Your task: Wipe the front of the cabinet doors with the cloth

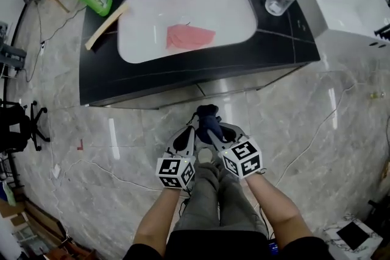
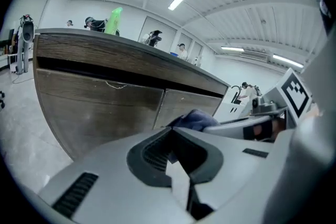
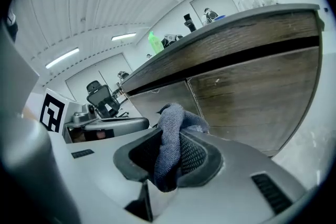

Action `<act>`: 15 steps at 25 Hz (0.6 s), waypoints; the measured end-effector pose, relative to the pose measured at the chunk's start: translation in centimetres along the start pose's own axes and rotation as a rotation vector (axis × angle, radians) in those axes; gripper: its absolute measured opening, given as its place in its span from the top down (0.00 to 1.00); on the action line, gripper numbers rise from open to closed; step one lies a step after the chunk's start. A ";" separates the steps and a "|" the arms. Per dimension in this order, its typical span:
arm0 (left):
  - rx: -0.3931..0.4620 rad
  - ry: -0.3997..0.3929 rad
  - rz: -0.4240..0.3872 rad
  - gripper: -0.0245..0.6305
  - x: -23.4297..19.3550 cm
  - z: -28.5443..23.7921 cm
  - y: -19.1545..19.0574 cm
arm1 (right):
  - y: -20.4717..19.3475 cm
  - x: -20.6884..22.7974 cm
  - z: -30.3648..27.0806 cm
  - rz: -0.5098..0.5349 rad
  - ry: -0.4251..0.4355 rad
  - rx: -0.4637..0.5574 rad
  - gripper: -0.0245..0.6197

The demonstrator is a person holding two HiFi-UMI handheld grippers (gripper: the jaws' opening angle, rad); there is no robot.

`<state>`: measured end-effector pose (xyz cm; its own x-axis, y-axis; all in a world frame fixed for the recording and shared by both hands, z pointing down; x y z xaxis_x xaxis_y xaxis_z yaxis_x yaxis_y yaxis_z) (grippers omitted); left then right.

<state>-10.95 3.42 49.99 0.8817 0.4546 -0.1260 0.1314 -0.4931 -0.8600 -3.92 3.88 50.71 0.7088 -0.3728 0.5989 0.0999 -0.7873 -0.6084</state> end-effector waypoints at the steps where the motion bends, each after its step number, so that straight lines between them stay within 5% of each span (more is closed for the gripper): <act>1: 0.006 -0.003 0.005 0.95 -0.1 0.2 0.1 | 0.3 -0.2 0.1 0.002 -0.002 0.008 0.82; 15: 0.023 -0.040 -0.016 0.95 -4.3 0.7 0.5 | 3.1 -1.8 -2.6 -0.019 -0.068 0.084 0.82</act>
<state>-15.00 1.79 49.75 0.8605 0.4921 -0.1317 0.1346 -0.4690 -0.8729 -6.71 0.88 49.08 0.7520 -0.3218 0.5753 0.1695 -0.7490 -0.6405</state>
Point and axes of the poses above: the fingertips, and each gripper's own axes: z backward along the fingers, x to its right, y out of its top, the point moved 1 cm from there along z, backward along the fingers, and after that the axes turned 13 degrees about -z, right-handed, at the moved point
